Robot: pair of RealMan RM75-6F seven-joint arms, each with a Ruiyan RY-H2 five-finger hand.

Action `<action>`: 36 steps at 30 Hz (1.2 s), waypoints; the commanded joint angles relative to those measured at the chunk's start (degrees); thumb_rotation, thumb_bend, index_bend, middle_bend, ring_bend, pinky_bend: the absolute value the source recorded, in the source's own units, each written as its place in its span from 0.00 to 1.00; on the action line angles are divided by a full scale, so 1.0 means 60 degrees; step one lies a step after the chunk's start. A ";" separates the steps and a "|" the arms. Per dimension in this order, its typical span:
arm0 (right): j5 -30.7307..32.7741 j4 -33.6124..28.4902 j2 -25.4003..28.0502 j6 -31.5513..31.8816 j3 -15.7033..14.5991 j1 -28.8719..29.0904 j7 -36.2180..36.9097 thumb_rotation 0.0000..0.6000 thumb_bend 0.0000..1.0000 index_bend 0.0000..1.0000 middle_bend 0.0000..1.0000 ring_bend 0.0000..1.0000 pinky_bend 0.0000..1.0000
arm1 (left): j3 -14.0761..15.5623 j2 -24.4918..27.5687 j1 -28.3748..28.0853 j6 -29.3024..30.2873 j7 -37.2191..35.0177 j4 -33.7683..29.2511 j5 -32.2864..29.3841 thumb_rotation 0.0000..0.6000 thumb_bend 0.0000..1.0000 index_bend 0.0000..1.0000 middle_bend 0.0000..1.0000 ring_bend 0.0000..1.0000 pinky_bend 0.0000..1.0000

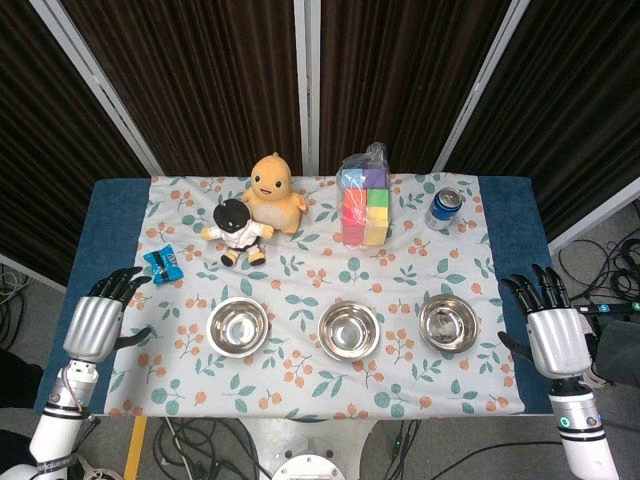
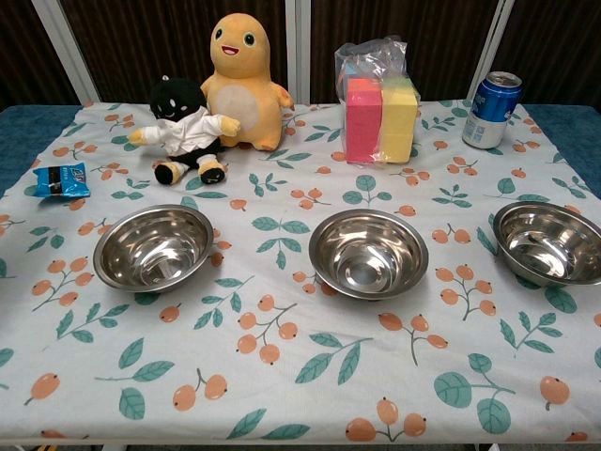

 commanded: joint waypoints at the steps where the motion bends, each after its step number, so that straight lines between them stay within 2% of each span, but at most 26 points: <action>1: 0.0016 -0.0003 -0.0015 -0.0028 0.0016 0.0011 -0.0004 1.00 0.02 0.20 0.20 0.03 0.07 | 0.0004 -0.0005 -0.0016 0.0007 -0.0032 0.0012 0.0050 1.00 0.09 0.28 0.25 0.18 0.28; 6: 0.0008 -0.0123 0.0044 -0.0222 -0.0039 0.0053 -0.0080 1.00 0.01 0.20 0.20 0.03 0.07 | 0.0036 0.0011 -0.0031 0.0041 -0.0116 -0.0003 0.0185 1.00 0.09 0.28 0.25 0.18 0.28; 10: 0.0087 -0.0208 0.0041 -0.0279 0.0033 0.0087 -0.0101 1.00 0.02 0.20 0.20 0.04 0.08 | 0.0114 0.0081 -0.0045 0.0012 -0.0102 -0.0062 0.0307 1.00 0.09 0.28 0.26 0.22 0.39; 14: 0.0106 -0.0308 0.0067 -0.0429 -0.0038 0.0096 -0.0049 1.00 0.02 0.20 0.19 0.04 0.09 | 0.0611 0.0517 0.0048 -0.0464 0.0199 -0.0925 0.0326 1.00 0.09 0.28 0.28 0.24 0.41; 17: 0.0137 -0.0343 0.0166 -0.0532 -0.0068 0.0100 -0.0088 1.00 0.01 0.20 0.19 0.04 0.09 | 0.0908 0.0697 0.0014 -0.0582 0.0746 -0.1474 0.0759 1.00 0.09 0.28 0.30 0.25 0.41; 20: 0.0151 -0.0334 0.0226 -0.0510 -0.0021 0.0104 -0.0072 1.00 0.01 0.20 0.19 0.04 0.10 | 0.0948 0.0363 -0.0093 -0.0668 0.1059 -0.1458 0.1032 1.00 0.09 0.30 0.33 0.28 0.43; 29: 0.0015 -0.0874 0.0532 -0.0296 0.0214 0.0177 -0.0259 1.00 0.01 0.20 0.19 0.04 0.11 | 0.0897 -0.1186 -0.0645 -0.1811 0.1847 -0.0681 0.0825 1.00 0.13 0.39 0.39 0.34 0.48; 36: 0.0144 -0.0915 0.0548 -0.0460 0.0264 0.0246 -0.0267 1.00 0.02 0.20 0.19 0.04 0.11 | 0.1021 -0.1531 -0.0838 -0.2307 0.2350 -0.0695 0.0655 1.00 0.13 0.40 0.40 0.35 0.48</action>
